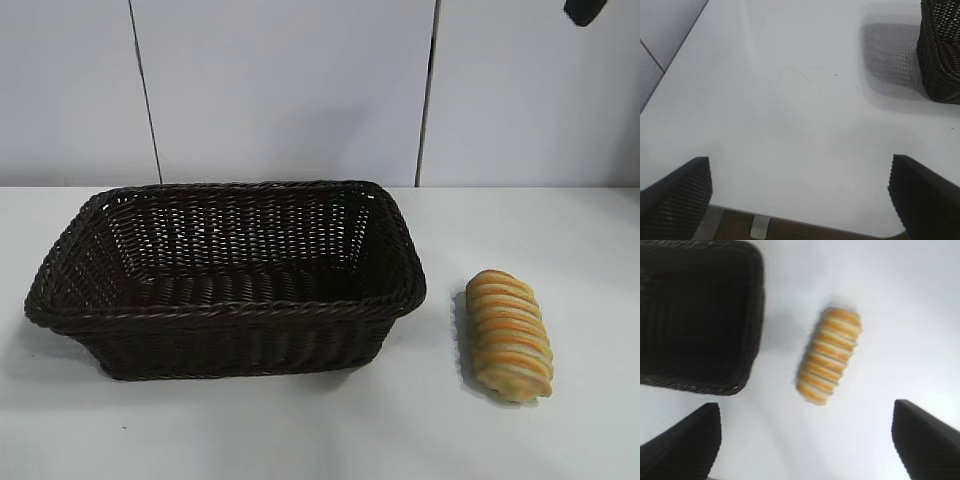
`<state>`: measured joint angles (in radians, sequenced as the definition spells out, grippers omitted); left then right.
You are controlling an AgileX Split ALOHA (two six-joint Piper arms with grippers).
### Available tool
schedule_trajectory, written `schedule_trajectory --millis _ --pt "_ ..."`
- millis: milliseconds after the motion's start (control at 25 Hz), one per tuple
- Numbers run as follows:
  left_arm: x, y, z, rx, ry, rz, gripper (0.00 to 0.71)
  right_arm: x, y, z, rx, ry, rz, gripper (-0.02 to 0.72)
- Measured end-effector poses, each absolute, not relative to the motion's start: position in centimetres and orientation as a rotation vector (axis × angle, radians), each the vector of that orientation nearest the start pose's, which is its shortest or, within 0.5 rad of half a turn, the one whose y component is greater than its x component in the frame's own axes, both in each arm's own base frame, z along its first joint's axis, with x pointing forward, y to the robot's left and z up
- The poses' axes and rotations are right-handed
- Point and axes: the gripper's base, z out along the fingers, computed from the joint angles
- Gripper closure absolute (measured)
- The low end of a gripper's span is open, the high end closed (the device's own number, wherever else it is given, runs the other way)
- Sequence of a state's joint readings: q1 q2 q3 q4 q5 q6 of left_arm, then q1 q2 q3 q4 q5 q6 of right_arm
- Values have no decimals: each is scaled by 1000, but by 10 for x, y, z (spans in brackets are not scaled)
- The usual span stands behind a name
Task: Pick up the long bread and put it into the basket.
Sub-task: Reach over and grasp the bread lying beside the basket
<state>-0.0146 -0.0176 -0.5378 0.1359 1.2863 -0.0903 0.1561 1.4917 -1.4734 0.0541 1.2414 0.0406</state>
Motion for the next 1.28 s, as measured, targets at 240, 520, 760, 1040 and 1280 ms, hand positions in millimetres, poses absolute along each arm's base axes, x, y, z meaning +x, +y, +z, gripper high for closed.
schedule_trajectory --millis 240,520,760,1040,1280 --pt "-23 12 270 -113 2205 107 16 327 56 319 -122 2876 117 65" --pt "-23 12 270 -113 2205 107 16 358 62 258 -64 3034 113 65" --pt "-23 12 270 -113 2205 107 16 372 70 224 -6 3094 215 65" --pt "-23 12 270 -113 2205 107 16 380 74 195 23 3150 235 65" --pt "-23 12 270 -114 2205 108 16 382 74 182 31 3183 235 65"
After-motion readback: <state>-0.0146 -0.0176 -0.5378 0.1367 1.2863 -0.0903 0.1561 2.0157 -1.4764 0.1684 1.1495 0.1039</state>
